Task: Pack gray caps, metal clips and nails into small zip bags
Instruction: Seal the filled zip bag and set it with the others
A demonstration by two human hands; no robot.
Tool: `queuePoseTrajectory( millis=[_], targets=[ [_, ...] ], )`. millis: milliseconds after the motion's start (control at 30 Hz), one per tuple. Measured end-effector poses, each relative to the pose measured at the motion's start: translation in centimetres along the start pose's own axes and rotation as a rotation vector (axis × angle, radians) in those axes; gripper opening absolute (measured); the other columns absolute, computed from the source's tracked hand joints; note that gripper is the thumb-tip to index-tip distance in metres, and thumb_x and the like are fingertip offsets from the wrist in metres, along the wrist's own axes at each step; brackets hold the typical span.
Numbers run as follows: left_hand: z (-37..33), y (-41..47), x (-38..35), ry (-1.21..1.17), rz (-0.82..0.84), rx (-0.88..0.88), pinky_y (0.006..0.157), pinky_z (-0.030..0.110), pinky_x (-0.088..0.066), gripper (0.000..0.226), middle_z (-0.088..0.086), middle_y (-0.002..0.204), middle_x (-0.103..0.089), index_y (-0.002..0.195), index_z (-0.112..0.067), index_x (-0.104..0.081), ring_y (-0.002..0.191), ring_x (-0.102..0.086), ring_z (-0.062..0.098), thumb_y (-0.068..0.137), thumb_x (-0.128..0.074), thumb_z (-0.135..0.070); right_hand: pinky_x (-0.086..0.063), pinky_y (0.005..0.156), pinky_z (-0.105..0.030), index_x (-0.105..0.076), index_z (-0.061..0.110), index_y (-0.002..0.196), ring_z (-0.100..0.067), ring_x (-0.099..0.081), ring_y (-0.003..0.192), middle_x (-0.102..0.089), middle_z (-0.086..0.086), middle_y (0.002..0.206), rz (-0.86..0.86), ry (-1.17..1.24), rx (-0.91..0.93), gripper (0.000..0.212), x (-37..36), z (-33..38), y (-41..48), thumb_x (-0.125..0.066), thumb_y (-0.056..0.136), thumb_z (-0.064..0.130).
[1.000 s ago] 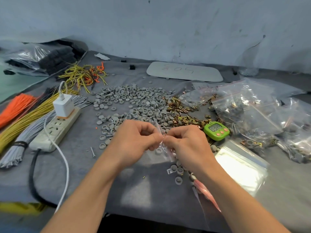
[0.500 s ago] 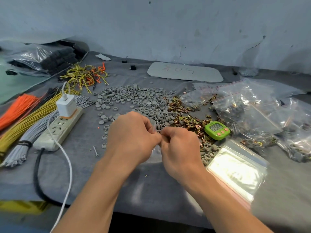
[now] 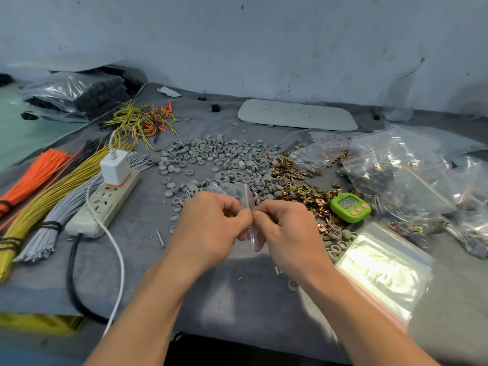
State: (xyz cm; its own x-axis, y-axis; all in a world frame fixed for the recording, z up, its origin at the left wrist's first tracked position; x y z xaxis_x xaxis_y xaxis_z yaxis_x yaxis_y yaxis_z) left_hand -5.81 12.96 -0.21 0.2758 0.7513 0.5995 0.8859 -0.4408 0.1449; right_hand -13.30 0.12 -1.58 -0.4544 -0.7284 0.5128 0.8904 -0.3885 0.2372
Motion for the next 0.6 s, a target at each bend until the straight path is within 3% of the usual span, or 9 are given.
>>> queuePoseTrajectory(
  millis=[67, 167, 233, 267, 333, 433, 500, 600],
  targets=[
    [-0.5, -0.2, 0.0, 0.075, -0.034, -0.033, 0.048, 0.023, -0.046, 0.023, -0.005, 0.049, -0.065, 0.055, -0.019, -0.071, 0.041, -0.056, 0.008, 0.078, -0.075, -0.022, -0.048, 0.056, -0.030, -0.066, 0.018, 0.061, -0.010, -0.057, 0.052, -0.065, 0.000, 0.055, -0.058, -0.089, -0.034, 0.034, -0.3, 0.0, 0.0, -0.064, 0.095, 0.018],
    [-1.0, -0.4, 0.8, 0.293, -0.173, -0.040, 0.050, 0.023, -0.047, 0.024, -0.006, 0.045, -0.060, 0.050, -0.017, -0.065, 0.047, -0.058, 0.007, 0.071, -0.075, -0.025, -0.038, 0.045, -0.015, -0.063, 0.021, 0.061, -0.003, -0.056, 0.050, -0.062, 0.006, 0.056, -0.211, -0.130, -0.126, 0.036, 0.2, -0.2, 0.6, -0.065, 0.097, 0.022],
    [-1.1, -0.7, 1.0, 0.356, -0.255, -0.016, 0.049, 0.023, -0.043, 0.028, -0.003, 0.045, -0.058, 0.050, -0.015, -0.062, 0.051, -0.058, 0.010, 0.071, -0.073, -0.029, -0.037, 0.045, -0.012, -0.064, 0.024, 0.065, -0.001, -0.057, 0.050, -0.061, 0.011, 0.057, -0.262, -0.198, -0.142, 0.035, 1.2, -0.1, 1.0, -0.065, 0.099, 0.027],
    [-1.2, -0.9, 0.8, 0.375, -0.287, -0.006, 0.050, 0.025, -0.042, 0.029, -0.002, 0.047, -0.058, 0.051, -0.015, -0.061, 0.054, -0.059, 0.013, 0.072, -0.071, -0.033, -0.037, 0.048, -0.012, -0.066, 0.024, 0.068, -0.003, -0.057, 0.051, -0.062, 0.013, 0.058, -0.271, -0.263, -0.130, 0.031, 1.3, 0.1, 1.0, -0.065, 0.099, 0.029],
    [-1.5, -1.1, 0.4, 0.402, -0.343, 0.006, 0.051, 0.027, -0.038, 0.031, -0.002, 0.049, -0.058, 0.054, -0.016, -0.061, 0.057, -0.058, 0.018, 0.073, -0.066, -0.039, -0.045, 0.059, -0.028, -0.067, 0.026, 0.078, -0.012, -0.057, 0.057, -0.064, 0.012, 0.063, -0.348, -0.391, -0.075, 0.017, 1.1, 0.7, 0.4, -0.070, 0.094, 0.031],
    [-1.6, -0.9, 0.3, 0.354, -0.374, 0.039, 0.050, 0.021, -0.030, 0.031, -0.004, 0.049, -0.057, 0.056, -0.020, -0.062, 0.057, -0.055, 0.011, 0.075, -0.062, -0.044, -0.029, 0.055, -0.028, -0.050, 0.028, 0.078, -0.016, -0.046, 0.050, -0.053, 0.010, 0.056, -0.486, -0.489, 0.084, 0.032, 0.0, 1.9, -0.7, -0.079, 0.082, 0.016],
    [-1.5, -0.9, 0.3, 0.292, -0.338, 0.032, 0.049, 0.021, -0.031, 0.030, -0.006, 0.050, -0.058, 0.058, -0.022, -0.064, 0.056, -0.053, 0.005, 0.078, -0.061, -0.044, -0.027, 0.052, -0.026, -0.054, 0.025, 0.074, -0.015, -0.042, 0.047, -0.050, 0.009, 0.053, -0.450, -0.435, 0.223, 0.031, -0.6, 2.0, -0.9, -0.076, 0.080, 0.005],
    [-1.7, -1.0, 0.1, 0.156, -0.231, -0.059, 0.053, 0.031, -0.045, 0.027, -0.010, 0.056, -0.062, 0.061, -0.022, -0.065, 0.056, -0.056, 0.010, 0.073, -0.055, -0.044, -0.034, 0.054, -0.032, -0.052, 0.031, 0.067, -0.012, -0.038, 0.057, -0.037, 0.013, 0.052, -0.217, -0.260, 0.276, 0.027, -1.2, 1.3, -0.5, -0.062, 0.077, 0.007]
  ],
)
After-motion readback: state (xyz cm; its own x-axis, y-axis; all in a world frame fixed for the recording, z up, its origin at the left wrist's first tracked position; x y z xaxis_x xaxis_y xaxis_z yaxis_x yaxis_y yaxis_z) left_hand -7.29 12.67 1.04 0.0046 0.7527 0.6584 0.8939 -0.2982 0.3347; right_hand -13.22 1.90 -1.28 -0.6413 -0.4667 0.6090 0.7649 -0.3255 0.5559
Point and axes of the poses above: each hand's wrist, its own y-axis towards the middle knuckle, its own x-axis out of the back of the hand, z = x × y, the point moved 2 cm from there along y, towards the middle knuckle
